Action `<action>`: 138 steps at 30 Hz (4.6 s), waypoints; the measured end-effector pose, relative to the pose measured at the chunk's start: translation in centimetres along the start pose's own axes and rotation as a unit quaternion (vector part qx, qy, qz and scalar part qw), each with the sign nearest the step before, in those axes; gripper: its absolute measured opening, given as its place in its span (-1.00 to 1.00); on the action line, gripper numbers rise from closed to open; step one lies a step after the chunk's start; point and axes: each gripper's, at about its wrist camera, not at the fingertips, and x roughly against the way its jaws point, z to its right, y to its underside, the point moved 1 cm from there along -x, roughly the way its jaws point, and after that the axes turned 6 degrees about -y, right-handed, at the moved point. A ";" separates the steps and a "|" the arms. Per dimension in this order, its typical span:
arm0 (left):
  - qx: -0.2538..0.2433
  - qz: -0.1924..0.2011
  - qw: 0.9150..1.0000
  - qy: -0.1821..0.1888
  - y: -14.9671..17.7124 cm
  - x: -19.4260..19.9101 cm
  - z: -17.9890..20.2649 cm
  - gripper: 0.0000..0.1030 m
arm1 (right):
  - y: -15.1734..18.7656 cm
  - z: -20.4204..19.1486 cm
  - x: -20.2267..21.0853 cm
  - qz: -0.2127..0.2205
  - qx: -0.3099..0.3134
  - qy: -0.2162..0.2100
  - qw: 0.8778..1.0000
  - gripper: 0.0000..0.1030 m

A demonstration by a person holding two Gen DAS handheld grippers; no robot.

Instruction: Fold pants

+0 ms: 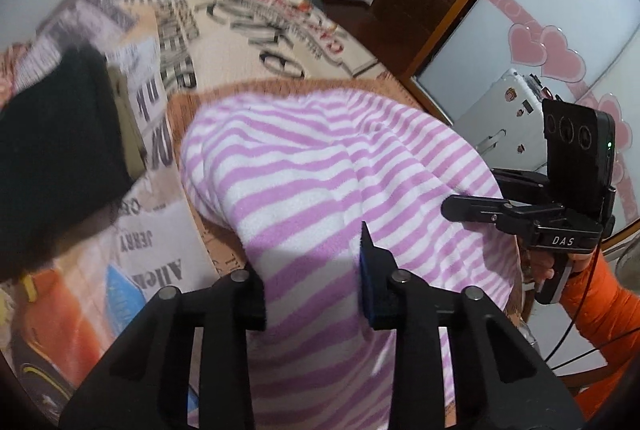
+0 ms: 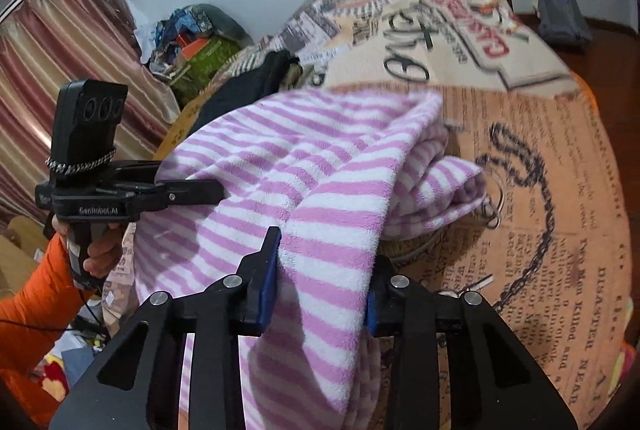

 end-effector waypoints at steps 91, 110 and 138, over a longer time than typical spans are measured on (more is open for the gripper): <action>0.090 0.329 0.894 -0.290 7.8 31.5 -7.2 0.13 | -7.4 -30.8 6.3 0.229 0.254 0.042 0.939 -0.27; 0.080 0.420 0.856 -0.289 18.1 37.7 5.4 0.84 | 1.5 -36.6 13.1 0.321 0.259 0.017 0.911 0.33; 0.092 0.418 0.860 -0.278 19.6 37.0 5.8 0.99 | 4.3 -36.0 12.5 0.328 0.254 0.062 0.908 0.95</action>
